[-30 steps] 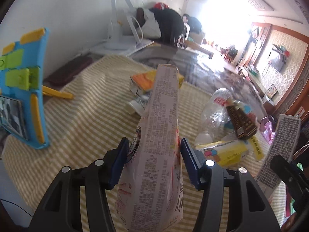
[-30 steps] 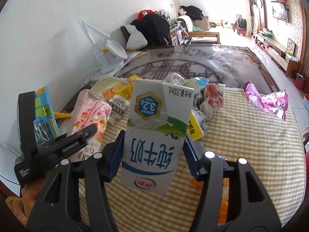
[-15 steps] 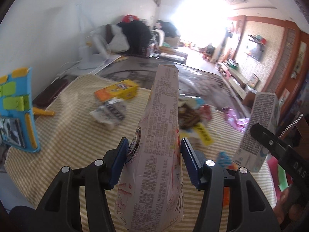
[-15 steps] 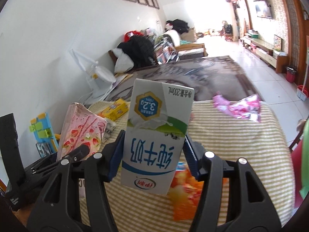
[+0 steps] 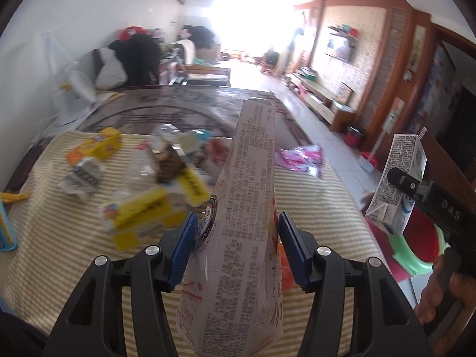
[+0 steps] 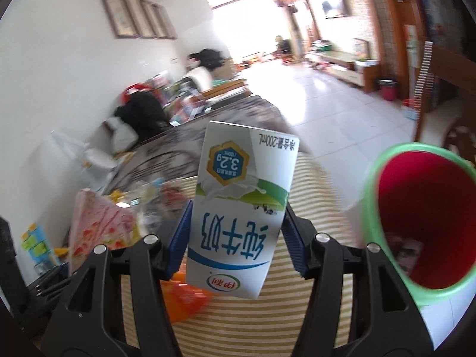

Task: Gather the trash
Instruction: 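Drop milk carton and Pocky box into red bucket with both tools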

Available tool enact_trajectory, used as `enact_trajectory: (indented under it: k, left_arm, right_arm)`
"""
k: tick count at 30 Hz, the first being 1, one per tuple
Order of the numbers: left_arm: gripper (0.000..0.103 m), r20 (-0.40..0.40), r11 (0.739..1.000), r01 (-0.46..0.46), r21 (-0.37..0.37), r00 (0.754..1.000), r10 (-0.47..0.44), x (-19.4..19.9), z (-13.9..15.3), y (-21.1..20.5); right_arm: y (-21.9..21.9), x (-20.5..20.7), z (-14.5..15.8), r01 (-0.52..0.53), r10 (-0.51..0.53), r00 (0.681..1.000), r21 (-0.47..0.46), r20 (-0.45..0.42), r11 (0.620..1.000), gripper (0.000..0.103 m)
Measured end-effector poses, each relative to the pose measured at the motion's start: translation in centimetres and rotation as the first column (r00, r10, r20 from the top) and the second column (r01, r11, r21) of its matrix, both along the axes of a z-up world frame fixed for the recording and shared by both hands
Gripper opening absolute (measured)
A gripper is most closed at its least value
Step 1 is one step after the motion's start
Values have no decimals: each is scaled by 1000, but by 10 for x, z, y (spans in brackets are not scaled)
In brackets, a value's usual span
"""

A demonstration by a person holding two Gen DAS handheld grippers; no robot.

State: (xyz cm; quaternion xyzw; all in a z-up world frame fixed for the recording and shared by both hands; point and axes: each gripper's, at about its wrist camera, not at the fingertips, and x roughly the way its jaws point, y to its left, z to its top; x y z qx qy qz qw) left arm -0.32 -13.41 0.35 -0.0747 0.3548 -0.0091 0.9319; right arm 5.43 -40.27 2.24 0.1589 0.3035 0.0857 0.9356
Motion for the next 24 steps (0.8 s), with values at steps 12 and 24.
enact_trajectory:
  k: [12,24]
  left_arm:
    - [54,-6,971,229,-64,973,-230,14,-2,-87]
    - [54,-29,877,460,-139,884,-467,44,-8,-190]
  right_arm:
    - [-108,-5,-29,352,-345,924,20,-164,936,57]
    - [-158,-62,-14,773,-774,633,14,22,634,98]
